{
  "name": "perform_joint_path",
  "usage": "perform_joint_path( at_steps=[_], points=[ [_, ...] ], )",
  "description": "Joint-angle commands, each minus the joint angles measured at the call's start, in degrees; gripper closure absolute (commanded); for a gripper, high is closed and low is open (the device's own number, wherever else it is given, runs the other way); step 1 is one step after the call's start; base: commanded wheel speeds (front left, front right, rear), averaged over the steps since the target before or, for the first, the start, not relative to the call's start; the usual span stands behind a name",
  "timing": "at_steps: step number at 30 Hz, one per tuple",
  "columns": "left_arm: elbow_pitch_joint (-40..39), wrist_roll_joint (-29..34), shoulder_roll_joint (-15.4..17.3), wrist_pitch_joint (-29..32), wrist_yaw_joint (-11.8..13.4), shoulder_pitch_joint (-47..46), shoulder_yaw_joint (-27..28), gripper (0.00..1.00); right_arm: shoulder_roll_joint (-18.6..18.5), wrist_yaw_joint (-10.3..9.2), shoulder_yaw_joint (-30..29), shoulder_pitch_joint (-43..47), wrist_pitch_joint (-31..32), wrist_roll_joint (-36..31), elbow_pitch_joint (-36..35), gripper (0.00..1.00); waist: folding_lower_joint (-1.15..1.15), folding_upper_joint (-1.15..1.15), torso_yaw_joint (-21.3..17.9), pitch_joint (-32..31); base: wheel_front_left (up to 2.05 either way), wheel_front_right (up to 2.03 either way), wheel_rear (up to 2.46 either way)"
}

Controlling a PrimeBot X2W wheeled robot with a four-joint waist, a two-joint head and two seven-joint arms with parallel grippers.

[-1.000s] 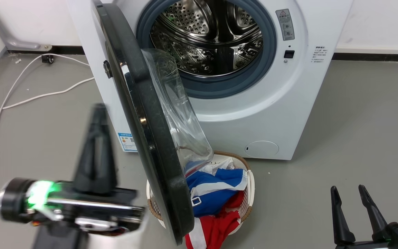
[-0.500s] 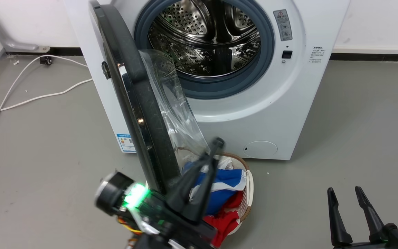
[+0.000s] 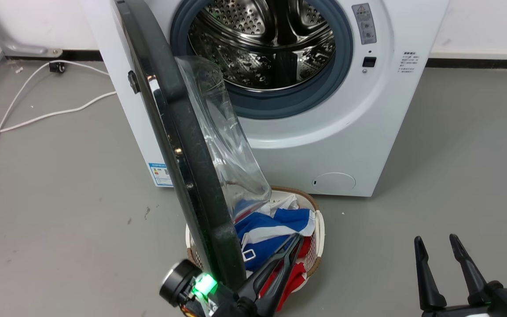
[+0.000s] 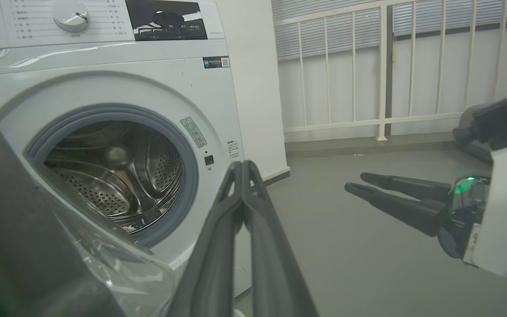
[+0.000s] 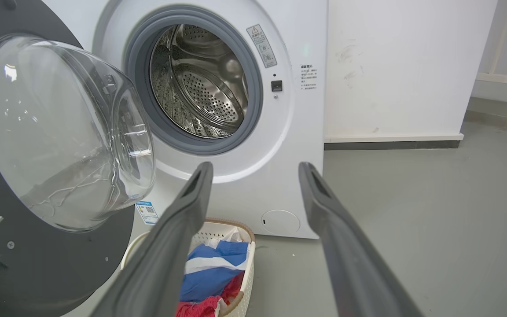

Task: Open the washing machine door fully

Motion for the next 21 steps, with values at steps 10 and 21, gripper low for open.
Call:
perform_joint_path(
  at_steps=[10, 21],
  points=[
    [9.12, -1.94, -0.74, -0.09, 4.35, 1.58, 2.41, 1.0, 0.16, -0.01, 0.31, -1.79, -0.12, -0.45, 0.56, 0.0, 0.0, 0.0, 0.51, 1.34, 0.0, 0.0, 0.0],
    [9.26, -2.76, 0.81, -0.02, 8.64, 1.0, 7.81, 1.0, 0.15, -0.01, 0.95, -1.62, -0.12, -0.26, 1.44, 0.0, 0.0, 0.0, 3.36, 1.03, 0.0, 0.0, 0.0]
  ],
)
